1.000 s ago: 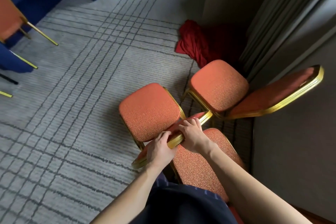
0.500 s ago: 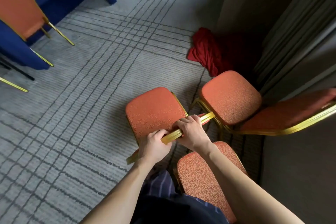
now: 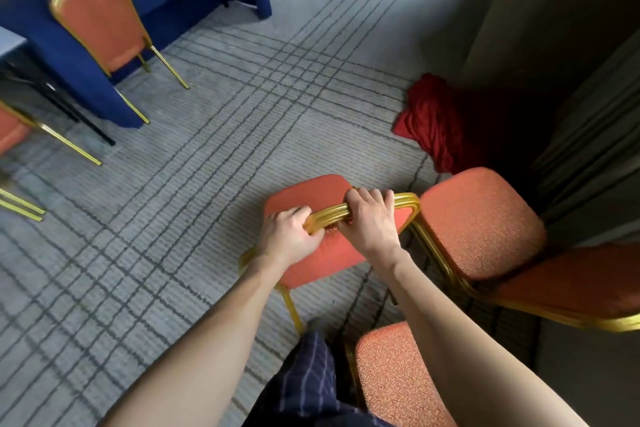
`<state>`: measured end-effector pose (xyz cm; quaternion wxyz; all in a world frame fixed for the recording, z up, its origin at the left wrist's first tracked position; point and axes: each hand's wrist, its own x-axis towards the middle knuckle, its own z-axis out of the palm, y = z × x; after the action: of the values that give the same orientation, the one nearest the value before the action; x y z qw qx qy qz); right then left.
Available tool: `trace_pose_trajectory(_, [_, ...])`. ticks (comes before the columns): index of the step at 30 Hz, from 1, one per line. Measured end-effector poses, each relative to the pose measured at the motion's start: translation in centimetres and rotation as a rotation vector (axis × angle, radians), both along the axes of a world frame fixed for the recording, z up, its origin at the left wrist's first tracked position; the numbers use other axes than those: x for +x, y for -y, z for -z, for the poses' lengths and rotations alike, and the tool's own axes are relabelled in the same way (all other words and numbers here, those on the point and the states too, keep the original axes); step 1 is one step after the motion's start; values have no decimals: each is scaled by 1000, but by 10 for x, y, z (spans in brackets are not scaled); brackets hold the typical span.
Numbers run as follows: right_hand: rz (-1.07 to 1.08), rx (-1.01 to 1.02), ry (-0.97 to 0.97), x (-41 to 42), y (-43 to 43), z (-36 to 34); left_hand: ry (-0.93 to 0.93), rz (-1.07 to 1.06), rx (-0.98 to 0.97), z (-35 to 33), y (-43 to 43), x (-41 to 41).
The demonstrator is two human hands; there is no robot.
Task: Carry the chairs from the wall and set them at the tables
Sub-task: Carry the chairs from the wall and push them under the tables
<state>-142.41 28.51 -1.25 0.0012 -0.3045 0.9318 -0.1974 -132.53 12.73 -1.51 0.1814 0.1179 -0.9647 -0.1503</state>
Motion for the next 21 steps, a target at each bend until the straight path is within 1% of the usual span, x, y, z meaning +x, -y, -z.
trace_pose_trajectory(3, [-18, -11, -2, -21, 22, -8, 11, -12, 32, -7, 24, -19])
trace_pose_trajectory(6, [-38, -28, -10, -40, 43, -18, 57, -51, 5, -19, 45, -36])
trace_pose_trajectory(10, [-71, -16, -26, -77, 77, -30, 58, -78, 0, -35, 78, -69])
trace_pose_trajectory(16, [-60, -23, -30, -134, 142, -46, 97, -117, -3, -58, 139, -124])
trace_pose_trajectory(21, [-42, -24, -35, -178, 195, -56, 88, -131, -13, -68, 192, -170])
